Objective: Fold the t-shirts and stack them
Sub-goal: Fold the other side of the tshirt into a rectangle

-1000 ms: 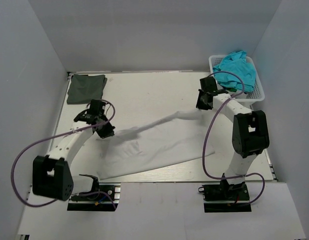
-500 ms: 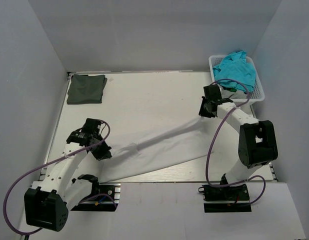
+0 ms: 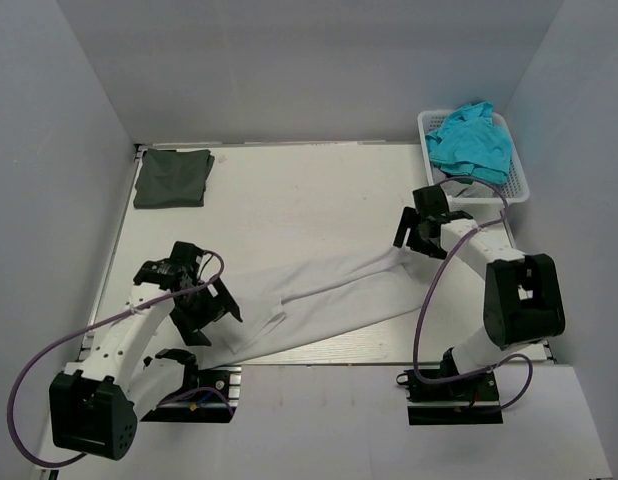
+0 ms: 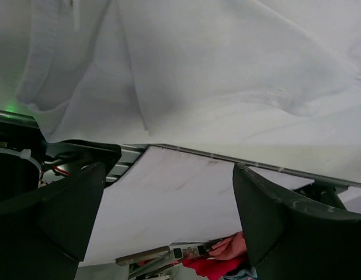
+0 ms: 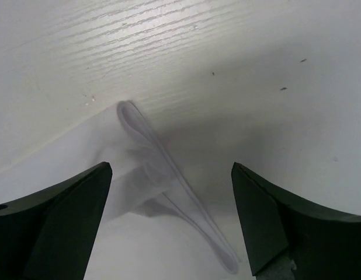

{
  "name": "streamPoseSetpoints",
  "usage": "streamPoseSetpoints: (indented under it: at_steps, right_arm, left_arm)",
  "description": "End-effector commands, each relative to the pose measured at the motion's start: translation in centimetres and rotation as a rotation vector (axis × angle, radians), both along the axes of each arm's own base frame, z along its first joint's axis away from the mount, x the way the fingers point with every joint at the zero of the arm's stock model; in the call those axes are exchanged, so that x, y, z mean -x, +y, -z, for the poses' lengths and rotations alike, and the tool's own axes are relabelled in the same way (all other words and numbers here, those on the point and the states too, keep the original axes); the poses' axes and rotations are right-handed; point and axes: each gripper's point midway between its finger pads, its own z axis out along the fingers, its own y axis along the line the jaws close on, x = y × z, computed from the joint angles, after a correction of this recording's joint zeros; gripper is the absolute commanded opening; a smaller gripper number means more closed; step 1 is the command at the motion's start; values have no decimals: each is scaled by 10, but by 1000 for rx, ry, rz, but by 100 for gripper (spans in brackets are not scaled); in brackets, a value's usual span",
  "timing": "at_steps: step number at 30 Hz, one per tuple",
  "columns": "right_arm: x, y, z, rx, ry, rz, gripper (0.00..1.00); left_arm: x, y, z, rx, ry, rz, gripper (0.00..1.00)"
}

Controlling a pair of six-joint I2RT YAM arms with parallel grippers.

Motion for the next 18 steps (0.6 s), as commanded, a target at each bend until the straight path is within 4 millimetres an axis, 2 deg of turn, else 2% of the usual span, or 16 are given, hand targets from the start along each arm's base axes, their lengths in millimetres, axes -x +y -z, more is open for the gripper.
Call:
streamPoseSetpoints:
  at_steps: [1, 3, 7, 8, 10, 11, 13, 14, 15, 18]
  right_arm:
    - [-7, -10, -35, 13, -102, 27, 90]
    - [-11, -1, -46, -25, -125, -12, 90]
    - [-21, 40, -60, -176, -162, -168, 90]
    - [-26, 49, -64, -201, -186, -213, 90]
    - [-24, 73, -71, -292, -197, -294, 90]
    - [-25, 80, -67, -307, -188, -318, 90]
    - [-18, 97, -63, -351, -163, -379, 90]
    - [-17, 100, -56, -357, -139, -391, 90]
    - [-14, 104, -46, -364, -108, -389, 90]
    - [-3, 107, -23, -380, -32, -381, 90]
  left_arm:
    - [0, -7, -27, 52, -31, 84, 100]
    - [-4, -4, -26, 26, -28, 90, 100]
    - [-53, -10, -30, 23, -137, 86, 100]
    - [-68, -12, -24, 19, -156, 75, 100]
    - [-83, -14, -22, 16, -184, 61, 100]
    - [-92, -14, -15, 8, -190, 39, 100]
    - [-97, -14, -3, 1, -186, 18, 100]
    - [-108, -17, -1, 13, -210, -15, 100]
    - [-108, -17, 11, 11, -186, -26, 100]
    - [-123, -21, 26, 23, -191, -72, 100]
